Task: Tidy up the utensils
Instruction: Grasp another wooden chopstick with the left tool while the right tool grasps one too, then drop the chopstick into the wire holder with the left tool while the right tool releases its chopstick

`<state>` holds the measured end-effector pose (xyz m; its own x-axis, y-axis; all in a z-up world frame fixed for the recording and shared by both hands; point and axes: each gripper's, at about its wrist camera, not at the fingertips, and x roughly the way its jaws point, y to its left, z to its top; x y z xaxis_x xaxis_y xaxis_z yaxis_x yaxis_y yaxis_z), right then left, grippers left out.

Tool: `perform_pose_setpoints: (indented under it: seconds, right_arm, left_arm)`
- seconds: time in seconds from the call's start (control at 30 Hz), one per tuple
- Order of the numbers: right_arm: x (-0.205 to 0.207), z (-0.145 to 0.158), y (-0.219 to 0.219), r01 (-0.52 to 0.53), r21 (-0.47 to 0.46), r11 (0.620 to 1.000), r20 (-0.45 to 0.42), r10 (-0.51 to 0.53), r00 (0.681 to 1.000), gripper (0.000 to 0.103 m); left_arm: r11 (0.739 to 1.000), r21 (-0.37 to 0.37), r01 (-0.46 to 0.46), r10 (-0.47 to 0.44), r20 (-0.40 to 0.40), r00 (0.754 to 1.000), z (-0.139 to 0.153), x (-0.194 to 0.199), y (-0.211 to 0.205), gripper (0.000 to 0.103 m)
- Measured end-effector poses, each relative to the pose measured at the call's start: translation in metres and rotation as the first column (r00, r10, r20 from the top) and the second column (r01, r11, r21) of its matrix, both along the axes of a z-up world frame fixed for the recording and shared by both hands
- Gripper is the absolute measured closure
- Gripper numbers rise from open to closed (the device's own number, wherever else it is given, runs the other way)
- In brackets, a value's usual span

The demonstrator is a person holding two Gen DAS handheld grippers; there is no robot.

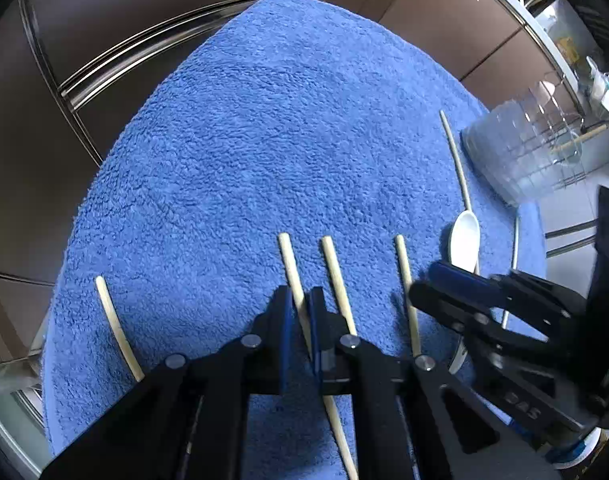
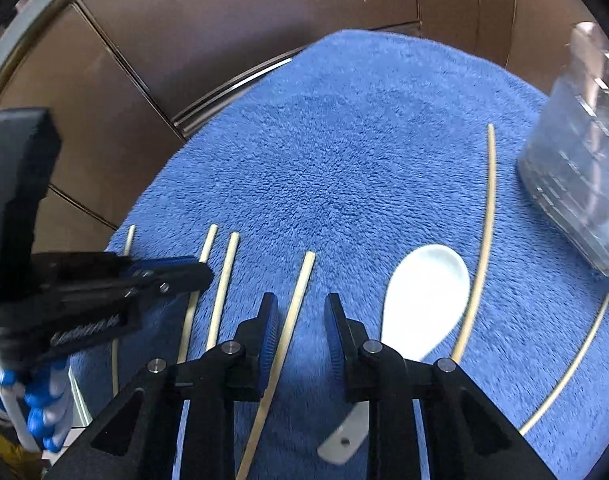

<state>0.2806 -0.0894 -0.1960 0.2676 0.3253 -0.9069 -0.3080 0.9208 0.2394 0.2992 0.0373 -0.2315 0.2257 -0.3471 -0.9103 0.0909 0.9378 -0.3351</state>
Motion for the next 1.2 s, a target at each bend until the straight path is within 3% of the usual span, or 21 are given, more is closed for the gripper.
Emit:
perform_pose_setpoints:
  seconds: [0.13, 0.27, 0.43, 0.67, 0.8, 0.93, 1.03, 1.2]
  right_arm:
    - [0.012, -0.006, 0.011, 0.008, -0.044, 0.999, -0.020, -0.009, 1.000, 0.083]
    - [0.013, -0.006, 0.020, 0.001, -0.099, 0.995, 0.002, -0.001, 1.000, 0.094]
    - [0.007, 0.004, 0.006, 0.018, -0.003, 1.000, 0.006, -0.018, 1.000, 0.097]
    - [-0.039, 0.053, -0.036, 0.016, 0.219, 0.976, 0.121, -0.044, 0.992, 0.097]
    - [-0.069, 0.080, -0.059, 0.012, 0.296, 0.955, 0.216, -0.079, 0.973, 0.097]
    - [-0.102, 0.106, -0.092, 0.017, 0.331, 0.943, 0.318, -0.128, 0.939, 0.097]
    - [-0.117, 0.126, -0.121, 0.056, 0.336, 0.940, 0.395, -0.195, 0.898, 0.097]
    - [-0.126, 0.161, -0.167, 0.132, 0.353, 0.926, 0.513, -0.309, 0.801, 0.097]
  left_arm:
    - [1.000, -0.008, -0.010, 0.010, 0.014, 1.000, 0.001, -0.003, 0.006, 0.096]
    - [1.000, -0.011, -0.019, 0.019, 0.042, 0.999, 0.002, -0.011, 0.004, 0.096]
    - [1.000, -0.024, -0.018, 0.020, 0.096, 0.995, 0.008, -0.023, 0.006, 0.098]
    - [0.997, -0.074, -0.013, 0.029, 0.229, 0.973, 0.042, -0.056, 0.015, 0.098]
    - [0.994, -0.111, 0.019, 0.017, 0.318, 0.948, 0.068, -0.076, 0.014, 0.098]
    - [0.988, -0.140, 0.071, -0.002, 0.436, 0.900, 0.103, -0.095, 0.003, 0.098]
    - [0.985, -0.139, 0.105, -0.017, 0.522, 0.853, 0.129, -0.107, -0.015, 0.098]
    - [0.978, -0.150, 0.145, -0.027, 0.598, 0.801, 0.164, -0.098, -0.054, 0.098]
